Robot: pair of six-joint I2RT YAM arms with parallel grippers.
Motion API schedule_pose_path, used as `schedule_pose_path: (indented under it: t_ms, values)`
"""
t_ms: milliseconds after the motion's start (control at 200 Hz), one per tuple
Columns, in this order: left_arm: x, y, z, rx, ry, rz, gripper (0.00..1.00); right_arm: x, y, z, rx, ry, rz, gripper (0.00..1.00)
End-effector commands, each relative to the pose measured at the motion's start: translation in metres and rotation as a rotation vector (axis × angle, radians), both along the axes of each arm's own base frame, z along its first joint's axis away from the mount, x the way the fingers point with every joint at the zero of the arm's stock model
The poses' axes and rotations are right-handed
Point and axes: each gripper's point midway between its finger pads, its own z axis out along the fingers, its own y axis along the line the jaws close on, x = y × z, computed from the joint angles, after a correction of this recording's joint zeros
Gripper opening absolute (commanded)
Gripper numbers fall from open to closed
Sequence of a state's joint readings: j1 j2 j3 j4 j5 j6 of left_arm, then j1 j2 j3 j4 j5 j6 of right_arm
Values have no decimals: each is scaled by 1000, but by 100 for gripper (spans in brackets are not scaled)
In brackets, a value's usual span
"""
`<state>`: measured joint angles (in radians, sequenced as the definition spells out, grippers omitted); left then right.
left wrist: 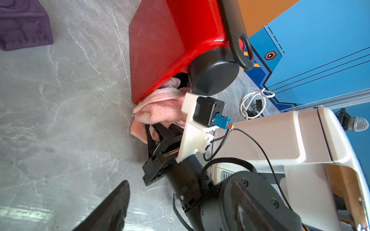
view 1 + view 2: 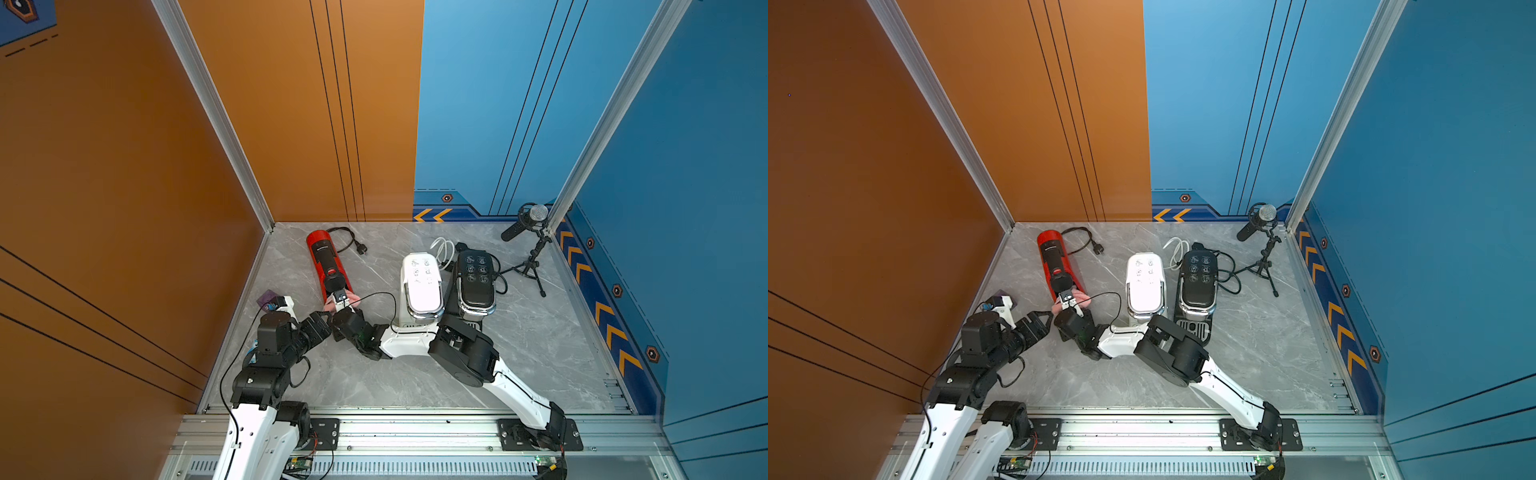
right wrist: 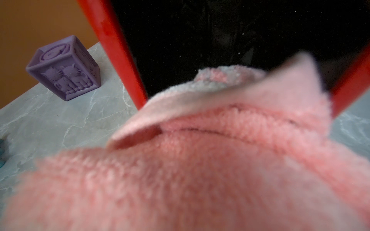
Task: Wipe the surface of a coffee machine
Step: Place the cleaning item at the center of the board.
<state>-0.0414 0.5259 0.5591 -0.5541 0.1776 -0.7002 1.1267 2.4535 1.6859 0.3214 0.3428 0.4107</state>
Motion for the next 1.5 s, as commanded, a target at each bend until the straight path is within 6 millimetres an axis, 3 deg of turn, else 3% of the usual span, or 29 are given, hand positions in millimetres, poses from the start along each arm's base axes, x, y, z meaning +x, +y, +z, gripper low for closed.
schedule_pose_path:
  t_ms: [0, 165, 280, 410, 631, 651, 756, 861, 926, 1001, 1111, 1271, 1331, 1496]
  values:
    - [-2, -1, 1, 1, 8, -19, 80, 10, -12, -25, -99, 52, 42, 0]
    - [-1, -3, 9, -11, -6, -31, 80, 3, -20, -9, -85, 49, 35, 0]
    - [-2, -4, 12, -10, -12, -36, 80, -10, -39, 15, -102, 25, -4, 0]
    - [-2, -5, 11, -20, -11, -37, 80, -32, -58, 23, -135, 36, -39, 0]
    - [-5, -8, 15, -42, -25, -45, 79, -81, -95, 15, -236, 64, -71, 0]
    - [-5, -9, 15, -43, -26, -50, 79, -86, -98, 31, -219, 58, -72, 0]
    - [-5, -11, 15, -43, -22, -61, 78, -116, -119, 42, -265, 94, -62, 0]
    - [-5, -14, 13, -41, -16, -65, 77, -147, -133, 37, -287, 170, -25, 0]
    - [-5, -16, 12, -36, -11, -70, 78, -162, -137, 22, -294, 287, -4, 9]
    - [-5, -22, 12, -24, -6, -91, 77, -172, -140, 6, -326, 377, 16, 31]
    - [-5, -30, 14, 3, -4, -122, 78, -180, -147, -3, -359, 457, 28, 53]
    - [-5, -37, 16, 29, -5, -139, 78, -190, -162, 4, -348, 517, 26, 66]
    - [-5, -39, 17, 34, -7, -144, 78, -195, -168, 14, -351, 515, 29, 72]
    - [-2, -44, 25, 50, -16, -158, 78, -202, -186, 49, -366, 457, 31, 76]
